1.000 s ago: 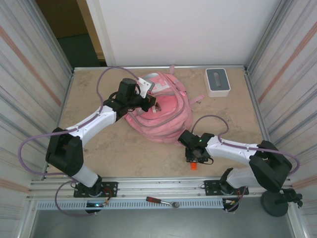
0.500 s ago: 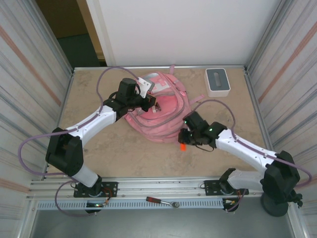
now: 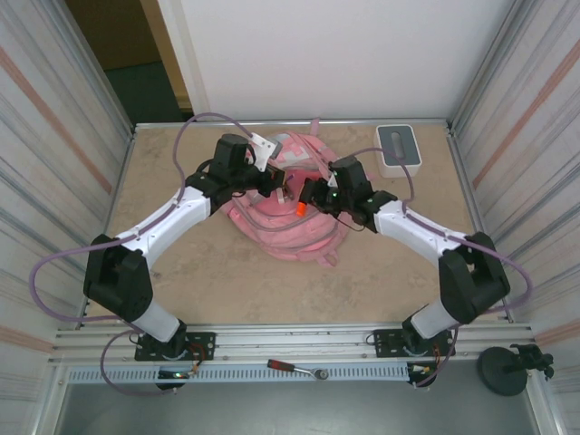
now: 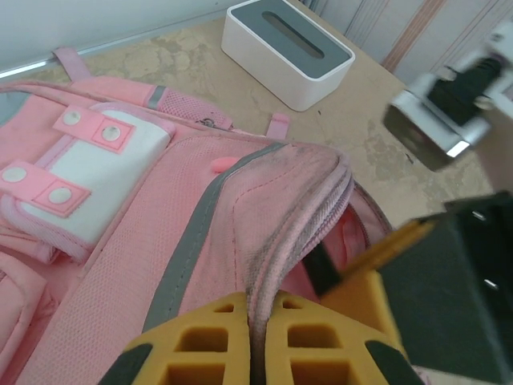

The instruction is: Pack the student bag

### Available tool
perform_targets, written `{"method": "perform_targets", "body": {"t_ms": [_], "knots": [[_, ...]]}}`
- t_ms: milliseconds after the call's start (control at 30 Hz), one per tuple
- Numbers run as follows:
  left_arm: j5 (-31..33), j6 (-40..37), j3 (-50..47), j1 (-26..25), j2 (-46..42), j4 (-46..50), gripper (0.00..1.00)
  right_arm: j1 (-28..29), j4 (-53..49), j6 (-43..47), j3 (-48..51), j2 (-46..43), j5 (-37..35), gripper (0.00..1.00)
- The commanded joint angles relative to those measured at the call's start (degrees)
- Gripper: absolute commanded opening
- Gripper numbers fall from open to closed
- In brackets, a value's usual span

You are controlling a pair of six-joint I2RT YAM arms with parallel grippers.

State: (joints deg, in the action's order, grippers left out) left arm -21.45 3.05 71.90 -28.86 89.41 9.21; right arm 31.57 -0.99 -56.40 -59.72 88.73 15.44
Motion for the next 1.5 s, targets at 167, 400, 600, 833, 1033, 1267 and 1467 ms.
{"method": "perform_targets", "body": {"t_ms": [167,400,600,833,1033,1267,1467], "knots": [[-3.71,0.88,2.37,0.3,-0.78,-4.42,0.0,-2.06,8.4,-6.4,-4.29,6.84,-5.47,0.23],[-5.41,1.62,2.25,0.3,-0.03,-4.86,0.0,-0.97,3.79,-1.12,-8.78,10.74,-5.13,0.47],[-4.75,1.42,1.23,0.3,-0.29,-5.15,0.0,-0.02,-1.02,4.93,-4.79,4.41,-7.27,0.52],[-4.52,1.63,0.71,0.3,0.32,-5.28,0.0,1.95,-1.35,6.54,-3.71,6.82,-7.63,0.34],[-4.72,2.61,0.08,0.21,0.59,-5.74,0.0,2.03,-0.21,7.02,-8.96,12.76,-6.31,0.19],[-2.99,2.49,-1.15,-0.49,1.02,-5.46,0.0,-0.02,0.68,9.25,-11.48,12.23,-3.31,0.19],[-1.74,3.31,-3.55,-0.66,1.78,-7.32,0.0,-1.4,-1.89,14.27,-1.53,-0.81,-1.62,0.37]]}}
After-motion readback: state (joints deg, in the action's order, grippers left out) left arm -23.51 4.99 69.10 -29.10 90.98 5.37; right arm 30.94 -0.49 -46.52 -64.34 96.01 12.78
